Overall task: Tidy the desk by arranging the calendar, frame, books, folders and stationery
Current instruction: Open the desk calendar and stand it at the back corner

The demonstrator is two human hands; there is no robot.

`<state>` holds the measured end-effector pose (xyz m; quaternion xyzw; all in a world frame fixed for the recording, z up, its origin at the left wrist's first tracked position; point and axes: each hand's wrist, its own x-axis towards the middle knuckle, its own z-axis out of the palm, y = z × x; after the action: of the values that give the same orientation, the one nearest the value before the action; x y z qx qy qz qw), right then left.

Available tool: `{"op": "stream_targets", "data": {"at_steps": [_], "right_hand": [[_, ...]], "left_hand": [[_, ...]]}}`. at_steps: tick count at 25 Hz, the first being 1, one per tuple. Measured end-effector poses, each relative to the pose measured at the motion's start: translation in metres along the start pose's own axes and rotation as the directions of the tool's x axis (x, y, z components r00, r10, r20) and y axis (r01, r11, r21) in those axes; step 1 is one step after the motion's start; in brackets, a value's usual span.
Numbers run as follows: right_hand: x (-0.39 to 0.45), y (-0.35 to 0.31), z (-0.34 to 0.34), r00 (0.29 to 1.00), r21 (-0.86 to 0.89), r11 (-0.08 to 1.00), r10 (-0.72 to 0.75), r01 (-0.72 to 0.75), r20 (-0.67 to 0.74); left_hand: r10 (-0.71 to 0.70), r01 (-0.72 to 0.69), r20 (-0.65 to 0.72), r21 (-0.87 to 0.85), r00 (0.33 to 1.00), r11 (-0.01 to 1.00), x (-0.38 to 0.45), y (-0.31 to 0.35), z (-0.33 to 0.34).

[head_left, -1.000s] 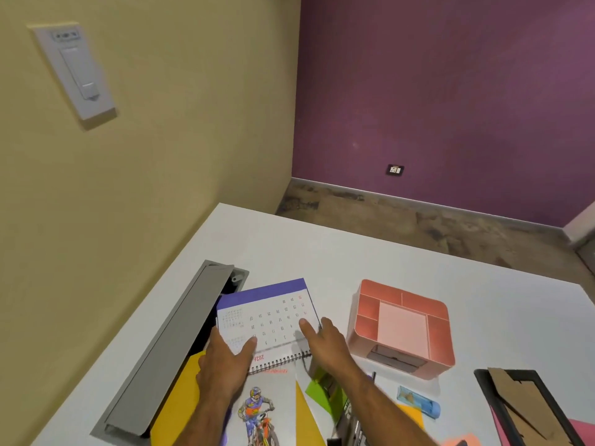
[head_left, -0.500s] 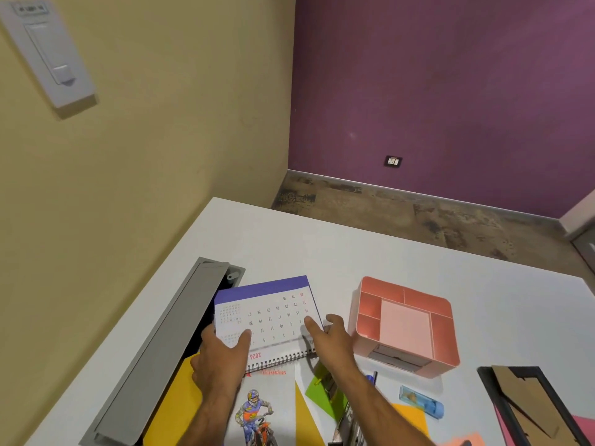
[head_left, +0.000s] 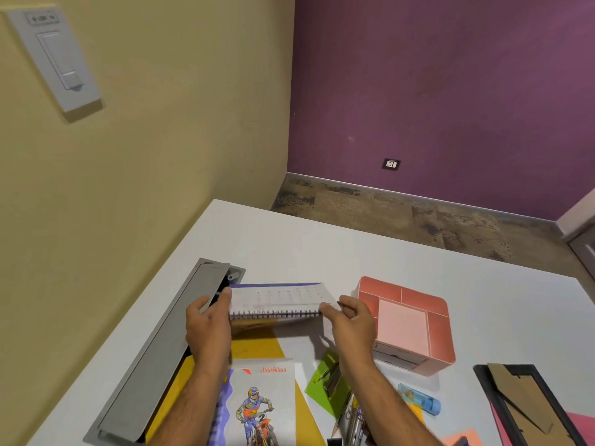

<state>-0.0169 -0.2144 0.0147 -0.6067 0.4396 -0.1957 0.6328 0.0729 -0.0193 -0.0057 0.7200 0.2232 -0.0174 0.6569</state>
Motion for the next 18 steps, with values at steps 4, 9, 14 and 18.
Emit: {"op": "stream_targets", "data": {"at_steps": [4, 9, 14, 18], "right_hand": [[0.014, -0.016, 0.001, 1.000, 0.120, 0.992, -0.028, 0.027, 0.007], [0.029, -0.021, 0.002, 0.991, 0.042, 0.993, -0.108, 0.112, -0.080], [0.031, -0.018, 0.007, 0.978, -0.123, 0.973, -0.200, 0.193, -0.051], [0.043, -0.022, 0.004, 0.987, -0.247, 0.956, -0.158, 0.157, 0.017]], "left_hand": [[0.091, -0.078, 0.084, -0.146, 0.992, 0.986, 0.008, 0.011, 0.005], [0.226, -0.219, 0.218, -0.056, 0.949, 0.974, 0.016, 0.011, 0.012], [0.179, -0.181, 0.240, -0.012, 0.954, 0.983, 0.034, -0.003, 0.010], [0.159, -0.209, 0.300, 0.143, 0.941, 0.967, 0.043, -0.012, 0.010]]}}
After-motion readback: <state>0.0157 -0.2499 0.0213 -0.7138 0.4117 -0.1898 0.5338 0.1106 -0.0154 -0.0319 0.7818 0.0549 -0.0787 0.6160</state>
